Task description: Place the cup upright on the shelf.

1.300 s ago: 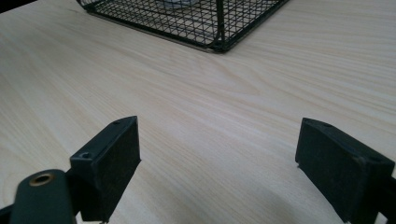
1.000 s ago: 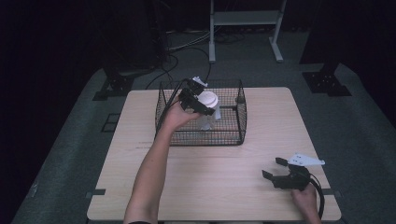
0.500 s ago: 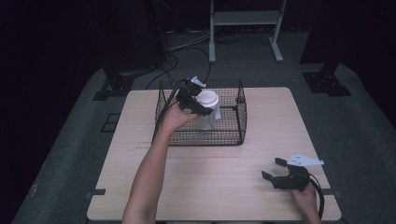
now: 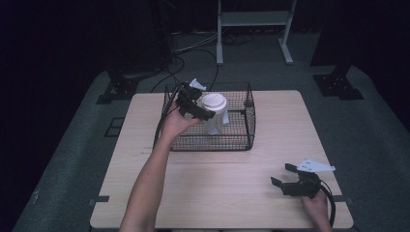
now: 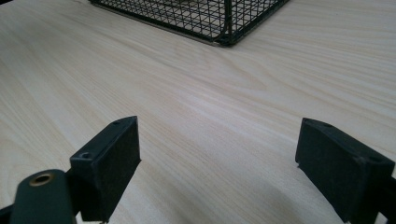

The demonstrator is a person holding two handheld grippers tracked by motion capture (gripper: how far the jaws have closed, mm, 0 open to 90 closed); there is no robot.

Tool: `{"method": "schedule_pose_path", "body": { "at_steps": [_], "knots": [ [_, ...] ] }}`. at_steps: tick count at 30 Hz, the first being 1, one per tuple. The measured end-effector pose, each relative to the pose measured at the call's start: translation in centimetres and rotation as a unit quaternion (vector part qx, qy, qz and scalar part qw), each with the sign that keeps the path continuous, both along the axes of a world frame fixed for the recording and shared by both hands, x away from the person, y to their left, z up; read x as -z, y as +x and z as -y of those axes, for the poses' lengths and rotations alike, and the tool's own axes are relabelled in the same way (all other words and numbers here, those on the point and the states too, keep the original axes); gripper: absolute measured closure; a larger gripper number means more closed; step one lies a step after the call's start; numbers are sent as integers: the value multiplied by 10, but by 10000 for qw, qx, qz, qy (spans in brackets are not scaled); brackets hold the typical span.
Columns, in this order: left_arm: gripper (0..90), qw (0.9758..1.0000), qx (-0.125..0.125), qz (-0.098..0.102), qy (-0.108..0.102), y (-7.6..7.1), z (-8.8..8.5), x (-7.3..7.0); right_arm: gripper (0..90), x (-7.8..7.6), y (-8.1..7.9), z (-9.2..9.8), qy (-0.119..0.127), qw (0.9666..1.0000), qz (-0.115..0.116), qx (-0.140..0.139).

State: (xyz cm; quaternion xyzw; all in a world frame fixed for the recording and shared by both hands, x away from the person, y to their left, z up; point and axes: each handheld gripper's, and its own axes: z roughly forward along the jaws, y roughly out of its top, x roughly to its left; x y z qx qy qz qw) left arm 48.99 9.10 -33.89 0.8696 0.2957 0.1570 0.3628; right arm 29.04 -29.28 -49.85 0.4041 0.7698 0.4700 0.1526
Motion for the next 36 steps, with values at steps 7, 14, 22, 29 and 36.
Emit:
{"method": "schedule_pose_path", "body": {
  "at_steps": [7, 14, 22, 29, 36],
  "knots": [
    [0, 9999, -117, 30, -39, -4, -10, -3, 129, 0, -1, 0, -12, 10000, 20, 27],
    [0, 9995, -157, 132, -227, -14, -22, -8, 129, 0, -1, 0, 23, 10000, 22, 91],
    [0, 9998, -62, 144, -111, -28, -30, -11, 129, 0, -2, -1, -16, 9999, 53, 92],
    [0, 9997, 67, 227, -8, -42, -36, -19, 129, 0, -2, -1, -31, 9999, 76, 86],
    [0, 9986, 271, 358, 295, -58, -32, -18, 129, 0, -3, -2, -81, 9999, 106, 67]
  ]
}}
